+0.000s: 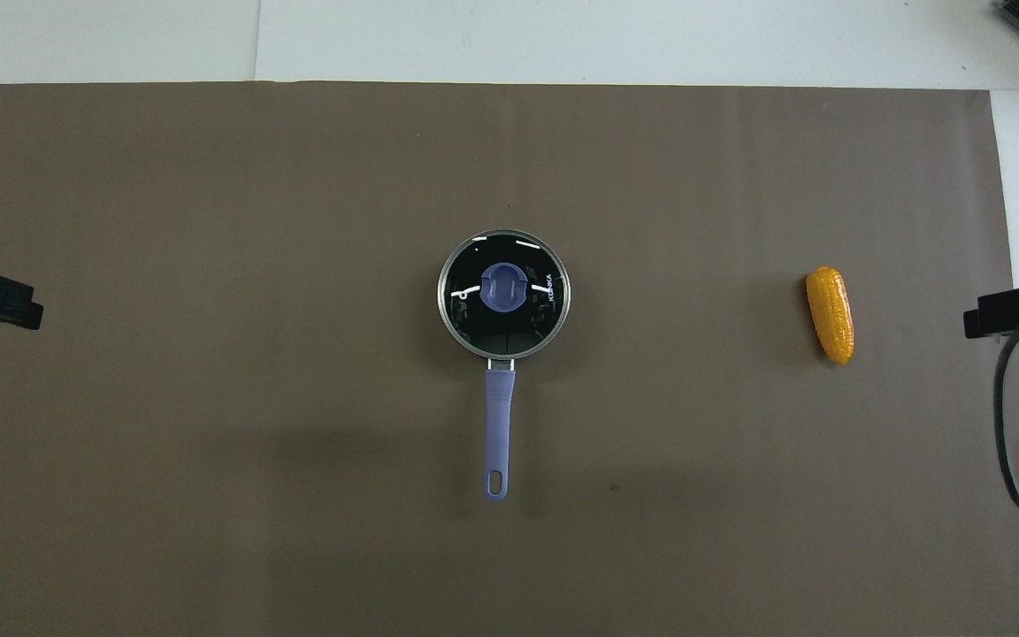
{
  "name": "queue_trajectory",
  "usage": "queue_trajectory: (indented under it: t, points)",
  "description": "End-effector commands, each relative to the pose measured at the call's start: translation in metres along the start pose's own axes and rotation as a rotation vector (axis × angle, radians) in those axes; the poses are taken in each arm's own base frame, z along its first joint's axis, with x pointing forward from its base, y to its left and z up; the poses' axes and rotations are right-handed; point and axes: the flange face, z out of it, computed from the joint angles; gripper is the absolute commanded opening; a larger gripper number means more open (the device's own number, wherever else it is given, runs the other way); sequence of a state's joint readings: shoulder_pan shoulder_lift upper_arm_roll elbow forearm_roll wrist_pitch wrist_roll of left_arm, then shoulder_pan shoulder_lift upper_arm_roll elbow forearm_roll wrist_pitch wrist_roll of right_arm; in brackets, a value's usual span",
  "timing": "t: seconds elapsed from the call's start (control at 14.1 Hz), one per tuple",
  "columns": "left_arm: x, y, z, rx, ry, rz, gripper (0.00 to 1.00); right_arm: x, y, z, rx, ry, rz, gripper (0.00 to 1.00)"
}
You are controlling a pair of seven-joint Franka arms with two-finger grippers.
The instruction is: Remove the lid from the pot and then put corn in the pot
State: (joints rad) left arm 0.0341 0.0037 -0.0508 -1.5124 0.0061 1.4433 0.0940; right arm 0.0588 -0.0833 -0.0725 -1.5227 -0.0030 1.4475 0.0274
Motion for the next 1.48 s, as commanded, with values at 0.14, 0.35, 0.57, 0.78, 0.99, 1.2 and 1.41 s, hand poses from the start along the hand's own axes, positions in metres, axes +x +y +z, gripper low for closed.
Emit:
queue_trajectory:
  t: [0.14,0.35,0.57,0.78,0.99,1.2,1.41]
  points:
    - [-0.010,-0.004,-0.007,0.024,0.012,-0.005,1.00,-0.003,0.000,-0.004,0.021,-0.004,0.016,1.00]
    - [-0.014,-0.024,-0.006,0.017,0.003,-0.049,1.00,-0.003,0.000,-0.004,0.021,-0.004,0.016,1.00]
    - [-0.009,-0.003,-0.006,0.016,0.017,-0.008,1.00,-0.003,0.000,-0.004,0.021,-0.004,0.016,1.00]
    - [-0.001,0.027,-0.007,0.022,0.044,0.055,1.00,-0.003,0.000,-0.004,0.021,-0.004,0.017,1.00]
    - [0.011,0.074,0.008,0.034,0.020,0.140,1.00,-0.003,0.000,-0.004,0.021,-0.004,0.016,1.00]
    - [0.022,0.132,0.016,0.024,0.077,0.126,1.00,-0.003,0.000,-0.004,0.019,-0.004,0.018,1.00]
    - [0.028,0.172,0.030,0.019,0.079,0.147,1.00,-0.004,0.000,-0.003,0.020,-0.012,0.016,1.00]
